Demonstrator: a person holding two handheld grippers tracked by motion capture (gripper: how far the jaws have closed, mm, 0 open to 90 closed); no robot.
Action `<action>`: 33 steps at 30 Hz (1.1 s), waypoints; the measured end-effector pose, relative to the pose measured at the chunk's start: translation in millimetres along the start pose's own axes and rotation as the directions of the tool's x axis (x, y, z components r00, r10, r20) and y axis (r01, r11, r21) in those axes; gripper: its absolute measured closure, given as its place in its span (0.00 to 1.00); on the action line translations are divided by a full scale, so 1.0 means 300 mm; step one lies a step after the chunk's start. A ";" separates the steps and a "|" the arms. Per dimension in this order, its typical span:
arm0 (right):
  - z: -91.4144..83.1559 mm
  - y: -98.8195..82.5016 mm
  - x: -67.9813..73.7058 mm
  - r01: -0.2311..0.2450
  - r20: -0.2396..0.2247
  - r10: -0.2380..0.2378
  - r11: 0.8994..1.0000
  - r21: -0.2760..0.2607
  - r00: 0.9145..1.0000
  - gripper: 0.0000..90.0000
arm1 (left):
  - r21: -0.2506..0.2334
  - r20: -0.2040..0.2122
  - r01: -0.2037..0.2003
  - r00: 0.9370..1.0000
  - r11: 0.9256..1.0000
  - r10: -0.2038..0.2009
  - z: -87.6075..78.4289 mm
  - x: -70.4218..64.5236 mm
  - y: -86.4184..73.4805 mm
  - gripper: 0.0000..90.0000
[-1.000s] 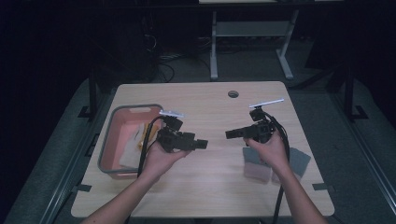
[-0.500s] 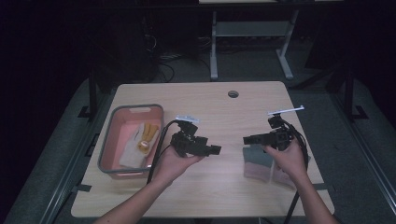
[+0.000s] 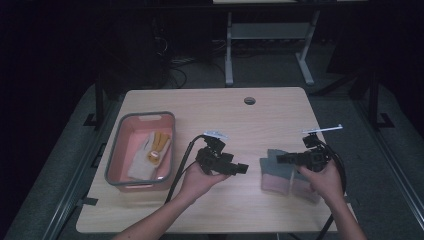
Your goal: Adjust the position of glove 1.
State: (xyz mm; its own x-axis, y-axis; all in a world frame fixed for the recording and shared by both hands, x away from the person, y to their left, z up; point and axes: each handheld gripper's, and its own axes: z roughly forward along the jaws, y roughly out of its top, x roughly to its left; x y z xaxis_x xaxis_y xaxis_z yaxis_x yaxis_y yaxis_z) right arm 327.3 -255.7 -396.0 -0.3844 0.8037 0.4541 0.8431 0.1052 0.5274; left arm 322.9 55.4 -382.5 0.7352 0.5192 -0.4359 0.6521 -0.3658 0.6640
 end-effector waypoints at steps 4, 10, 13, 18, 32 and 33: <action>-0.014 -0.027 -0.022 -0.004 0.026 0.004 1.000 0.002 1.000 0.58 | 0.004 0.008 -0.011 1.000 1.000 0.011 0.025 -0.013 -0.002 0.27; -0.037 -0.066 -0.068 -0.024 0.070 0.024 1.000 -0.001 0.997 0.58 | 0.022 0.020 -0.013 1.000 1.000 0.012 0.059 -0.025 -0.007 0.27; -0.045 -0.085 -0.081 -0.026 0.089 0.026 1.000 -0.005 0.996 0.58 | 0.029 0.022 -0.020 1.000 0.999 0.019 0.076 -0.029 -0.013 0.27; -0.055 -0.113 -0.099 -0.025 0.135 0.025 1.000 -0.003 0.991 0.59 | 0.031 0.026 -0.023 0.999 0.999 0.022 0.098 -0.035 -0.016 0.27; -0.049 -0.170 -0.146 -0.035 0.257 0.021 0.998 0.054 0.966 0.59 | 0.041 0.059 -0.019 0.998 0.999 0.016 0.159 -0.050 -0.020 0.27; -0.047 -0.173 -0.149 -0.033 0.263 0.018 0.998 0.053 0.965 0.59 | 0.042 0.060 -0.017 0.998 0.999 0.015 0.160 -0.050 -0.020 0.27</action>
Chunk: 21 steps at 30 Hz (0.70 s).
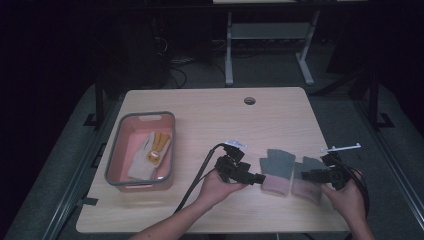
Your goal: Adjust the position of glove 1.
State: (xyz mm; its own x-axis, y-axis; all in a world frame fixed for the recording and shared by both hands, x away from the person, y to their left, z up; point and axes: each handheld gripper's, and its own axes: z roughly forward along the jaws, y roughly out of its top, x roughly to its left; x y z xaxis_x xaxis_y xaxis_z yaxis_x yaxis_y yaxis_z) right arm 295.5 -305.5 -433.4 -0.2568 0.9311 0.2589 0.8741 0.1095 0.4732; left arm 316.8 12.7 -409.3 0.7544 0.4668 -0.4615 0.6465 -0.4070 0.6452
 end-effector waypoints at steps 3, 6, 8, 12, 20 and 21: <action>0.005 -0.008 -0.014 -0.015 0.004 0.015 1.000 -0.001 1.000 0.59 | -0.002 0.000 0.003 1.000 1.000 -0.003 0.001 0.001 0.000 0.27; 0.013 -0.019 -0.026 -0.019 0.023 0.018 1.000 0.010 1.000 0.60 | -0.007 -0.004 0.000 1.000 1.000 0.000 -0.002 0.001 0.002 0.27; 0.019 -0.027 -0.030 -0.014 0.029 0.013 1.000 0.016 0.999 0.60 | -0.001 -0.008 -0.001 1.000 1.000 0.001 0.003 0.000 0.001 0.27; 0.025 -0.035 -0.023 0.008 0.048 -0.009 1.000 0.018 0.999 0.61 | 0.004 -0.011 -0.002 1.000 1.000 0.002 0.013 0.002 0.001 0.26; 0.041 -0.032 0.017 0.079 0.142 -0.085 0.996 0.047 0.986 0.73 | 0.012 -0.014 0.004 1.000 1.000 -0.004 0.037 0.005 -0.002 0.26; 0.041 -0.032 0.020 0.077 0.145 -0.083 0.996 0.049 0.986 0.74 | 0.015 -0.014 0.003 1.000 1.000 -0.003 0.040 0.004 -0.003 0.26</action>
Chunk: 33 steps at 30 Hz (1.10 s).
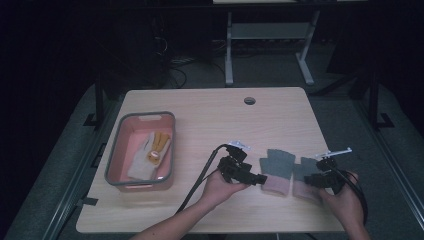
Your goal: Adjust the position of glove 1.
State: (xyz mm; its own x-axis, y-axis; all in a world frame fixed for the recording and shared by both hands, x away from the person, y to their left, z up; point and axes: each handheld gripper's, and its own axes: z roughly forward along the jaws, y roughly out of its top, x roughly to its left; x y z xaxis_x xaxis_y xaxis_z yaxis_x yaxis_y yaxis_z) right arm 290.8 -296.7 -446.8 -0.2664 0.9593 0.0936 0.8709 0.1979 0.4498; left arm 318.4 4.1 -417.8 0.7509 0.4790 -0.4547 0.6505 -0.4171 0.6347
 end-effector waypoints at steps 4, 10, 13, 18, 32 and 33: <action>0.003 -0.003 0.004 0.004 0.018 -0.003 1.000 -0.014 1.000 0.79 | 0.008 0.010 -0.003 1.000 1.000 0.003 0.013 -0.006 -0.005 0.26; 0.004 0.006 0.006 -0.012 0.022 0.012 1.000 0.002 1.000 0.90 | 0.010 0.013 -0.009 1.000 1.000 0.009 0.018 -0.016 -0.007 0.26; 0.004 0.011 0.004 -0.023 0.015 0.023 1.000 0.005 1.000 0.93 | 0.016 0.007 -0.018 1.000 1.000 0.018 0.017 -0.016 -0.009 0.26; -0.001 0.010 -0.007 -0.055 -0.012 0.055 0.998 0.002 0.998 0.95 | 0.013 -0.001 -0.011 1.000 1.000 0.011 0.016 -0.006 -0.015 0.26; -0.087 0.071 0.030 -0.054 -0.059 0.052 0.998 -0.044 0.997 0.95 | -0.004 -0.014 -0.006 1.000 1.000 0.006 -0.001 0.004 -0.012 0.26; -0.088 0.077 0.037 -0.051 -0.062 0.048 0.998 -0.047 0.997 0.95 | -0.005 -0.018 -0.005 1.000 1.000 0.005 -0.004 0.005 -0.013 0.26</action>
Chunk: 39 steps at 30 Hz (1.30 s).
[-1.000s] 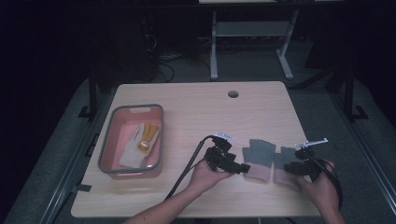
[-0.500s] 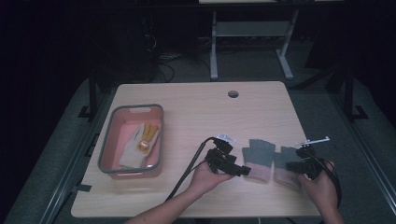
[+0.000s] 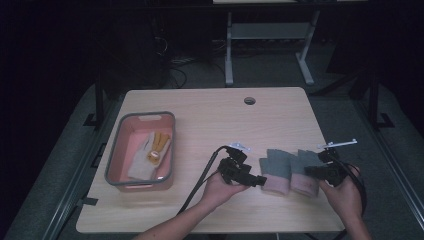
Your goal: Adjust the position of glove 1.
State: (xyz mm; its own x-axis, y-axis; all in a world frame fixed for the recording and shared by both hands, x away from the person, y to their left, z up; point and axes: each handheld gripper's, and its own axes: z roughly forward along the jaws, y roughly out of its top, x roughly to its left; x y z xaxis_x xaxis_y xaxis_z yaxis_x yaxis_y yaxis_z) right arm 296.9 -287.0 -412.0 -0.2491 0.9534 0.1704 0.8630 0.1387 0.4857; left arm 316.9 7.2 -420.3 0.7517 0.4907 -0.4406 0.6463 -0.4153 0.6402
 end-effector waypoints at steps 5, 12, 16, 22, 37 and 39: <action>0.013 0.033 0.055 0.020 -0.028 -0.020 1.000 -0.002 0.999 0.95 | -0.004 -0.007 0.006 1.000 1.000 -0.006 -0.011 0.009 -0.007 0.26; 0.039 0.072 0.114 0.027 -0.061 -0.027 1.000 0.000 0.998 0.95 | -0.012 -0.015 0.014 1.000 1.000 -0.014 -0.024 0.022 -0.011 0.26; 0.057 0.086 0.138 0.033 -0.067 -0.033 0.999 0.009 0.997 0.95 | -0.021 -0.013 0.030 0.999 0.999 -0.030 -0.027 0.030 -0.013 0.26; 0.088 0.096 0.173 0.047 -0.062 -0.046 0.999 0.026 0.997 0.95 | -0.017 -0.009 0.042 0.999 0.999 -0.042 -0.024 0.033 -0.014 0.26; 0.142 0.099 0.186 0.032 -0.071 -0.028 0.998 0.055 0.997 0.90 | -0.001 -0.004 0.069 0.998 0.998 -0.069 0.015 0.038 -0.003 0.30; 0.137 0.095 0.176 0.023 -0.094 -0.019 0.999 0.043 0.995 0.88 | -0.002 -0.014 0.077 0.997 0.997 -0.077 0.028 0.040 0.001 0.30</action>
State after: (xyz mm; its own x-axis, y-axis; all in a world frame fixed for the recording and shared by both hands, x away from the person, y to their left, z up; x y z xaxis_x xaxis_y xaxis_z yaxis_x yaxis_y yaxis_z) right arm 326.6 -221.5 -424.5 -0.3052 0.9213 0.2407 0.8753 0.1719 0.4519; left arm 327.2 6.7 -430.7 0.6977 0.5323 -0.4795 0.7020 -0.3744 0.6058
